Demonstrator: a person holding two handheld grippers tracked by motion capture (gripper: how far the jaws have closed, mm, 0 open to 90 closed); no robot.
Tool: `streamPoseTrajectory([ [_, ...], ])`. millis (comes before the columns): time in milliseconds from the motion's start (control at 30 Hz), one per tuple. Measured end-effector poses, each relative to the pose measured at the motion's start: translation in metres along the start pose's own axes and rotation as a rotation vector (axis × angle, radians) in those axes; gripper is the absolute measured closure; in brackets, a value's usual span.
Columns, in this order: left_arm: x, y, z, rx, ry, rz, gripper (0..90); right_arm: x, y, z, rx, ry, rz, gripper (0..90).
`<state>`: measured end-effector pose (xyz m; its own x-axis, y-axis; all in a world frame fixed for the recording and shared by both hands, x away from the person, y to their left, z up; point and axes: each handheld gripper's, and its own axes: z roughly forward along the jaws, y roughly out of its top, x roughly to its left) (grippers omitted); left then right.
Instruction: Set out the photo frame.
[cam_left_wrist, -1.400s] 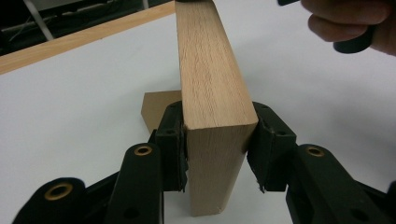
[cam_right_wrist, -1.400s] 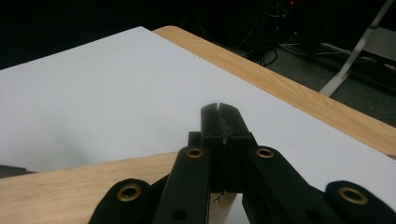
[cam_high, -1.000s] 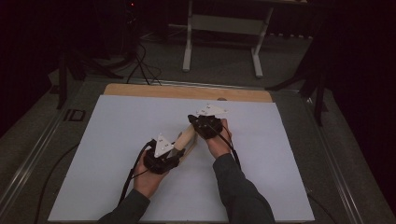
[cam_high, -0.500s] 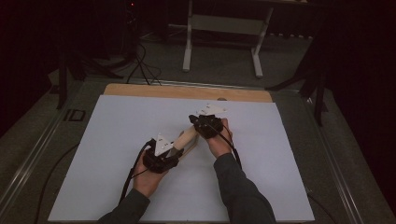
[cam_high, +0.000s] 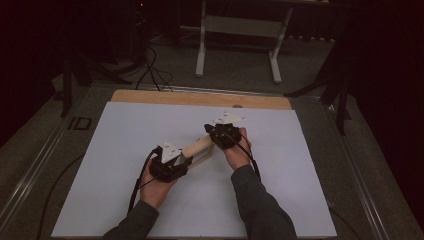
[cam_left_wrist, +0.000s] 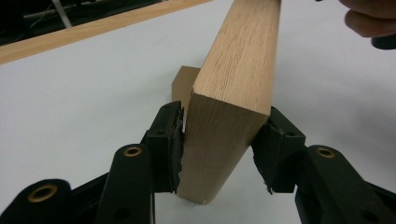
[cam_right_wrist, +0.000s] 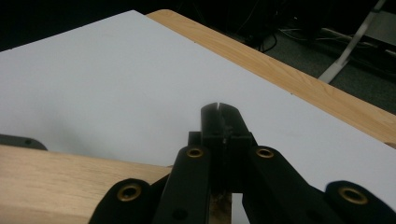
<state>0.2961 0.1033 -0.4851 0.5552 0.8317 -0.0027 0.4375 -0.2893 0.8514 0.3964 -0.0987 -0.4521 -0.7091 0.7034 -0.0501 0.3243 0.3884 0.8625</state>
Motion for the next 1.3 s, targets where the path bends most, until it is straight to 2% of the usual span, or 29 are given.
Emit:
streamPoseTrajectory([
  [400,0.007,0.000,0.001,0.000,0.044,-0.020,54.0,-0.001,-0.003,-0.006,-0.001,0.012,-0.003,89.7],
  [567,0.007,-0.001,0.002,-0.001,0.044,-0.016,54.4,-0.001,-0.004,-0.007,0.000,0.015,-0.008,89.3],
  [633,0.007,-0.001,0.002,-0.003,0.041,-0.011,54.1,0.000,-0.004,-0.008,0.003,0.001,-0.020,85.6],
  [767,0.008,-0.001,0.002,-0.003,0.039,-0.013,53.9,0.000,-0.003,-0.012,-0.010,0.002,-0.018,78.1],
  [1100,0.008,-0.001,0.002,-0.002,0.037,-0.016,54.0,-0.006,-0.012,-0.035,-0.054,0.038,-0.003,56.8],
  [1200,0.009,-0.001,0.002,-0.002,0.038,-0.016,54.2,-0.008,-0.017,-0.041,-0.048,0.053,-0.008,50.5],
  [1300,0.009,-0.001,0.002,-0.002,0.035,-0.020,54.5,-0.010,-0.021,-0.046,-0.050,0.064,-0.017,48.7],
])
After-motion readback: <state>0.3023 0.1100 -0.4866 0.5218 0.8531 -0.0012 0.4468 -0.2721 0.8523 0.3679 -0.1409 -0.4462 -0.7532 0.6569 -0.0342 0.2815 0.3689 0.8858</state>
